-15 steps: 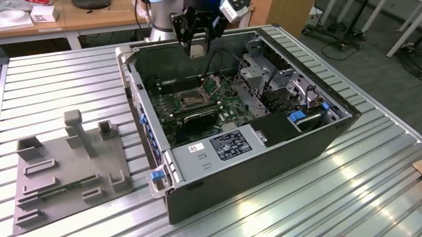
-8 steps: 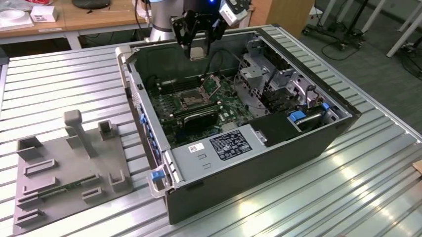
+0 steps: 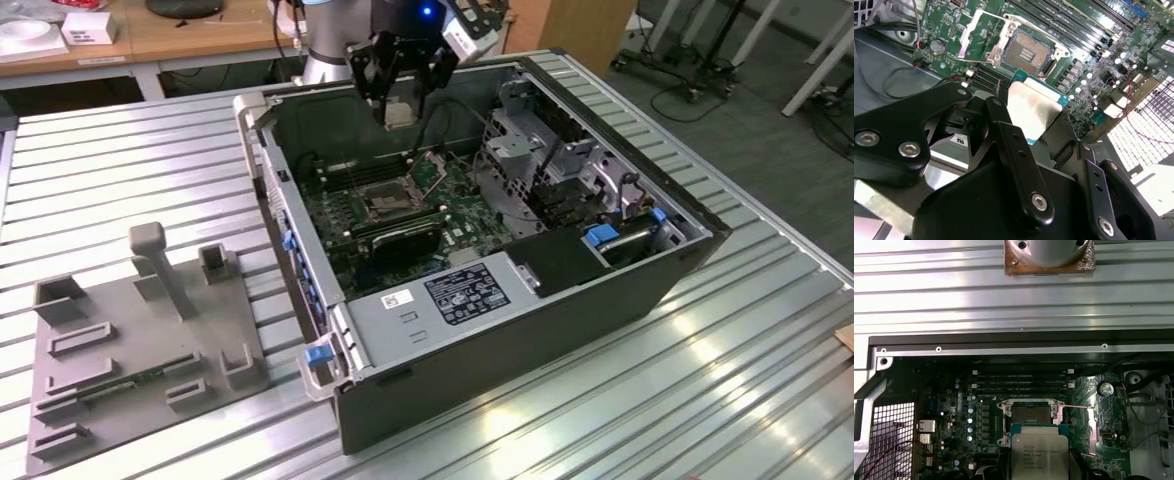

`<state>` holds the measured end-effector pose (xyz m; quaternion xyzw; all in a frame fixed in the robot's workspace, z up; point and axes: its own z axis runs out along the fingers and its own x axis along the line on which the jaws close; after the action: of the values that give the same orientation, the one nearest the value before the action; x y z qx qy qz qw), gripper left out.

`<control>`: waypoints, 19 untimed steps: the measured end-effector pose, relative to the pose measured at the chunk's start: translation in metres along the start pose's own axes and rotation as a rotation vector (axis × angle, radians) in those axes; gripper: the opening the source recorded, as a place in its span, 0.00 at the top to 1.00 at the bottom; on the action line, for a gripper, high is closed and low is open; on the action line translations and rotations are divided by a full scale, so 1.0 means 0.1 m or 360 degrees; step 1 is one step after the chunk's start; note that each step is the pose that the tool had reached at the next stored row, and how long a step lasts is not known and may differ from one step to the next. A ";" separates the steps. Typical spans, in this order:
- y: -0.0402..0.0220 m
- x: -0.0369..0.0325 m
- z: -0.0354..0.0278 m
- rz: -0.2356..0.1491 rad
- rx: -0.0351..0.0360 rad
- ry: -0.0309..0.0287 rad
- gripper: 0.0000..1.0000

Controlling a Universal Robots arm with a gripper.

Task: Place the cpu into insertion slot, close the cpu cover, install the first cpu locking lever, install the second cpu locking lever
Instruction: 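Place the cpu into insertion slot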

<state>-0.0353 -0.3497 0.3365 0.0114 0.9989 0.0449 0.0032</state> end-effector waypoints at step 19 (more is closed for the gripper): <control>-0.010 0.001 0.105 0.0000 0.0000 -0.00028 0.46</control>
<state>-0.0354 -0.3497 0.3259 0.0114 0.9989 0.0448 0.0041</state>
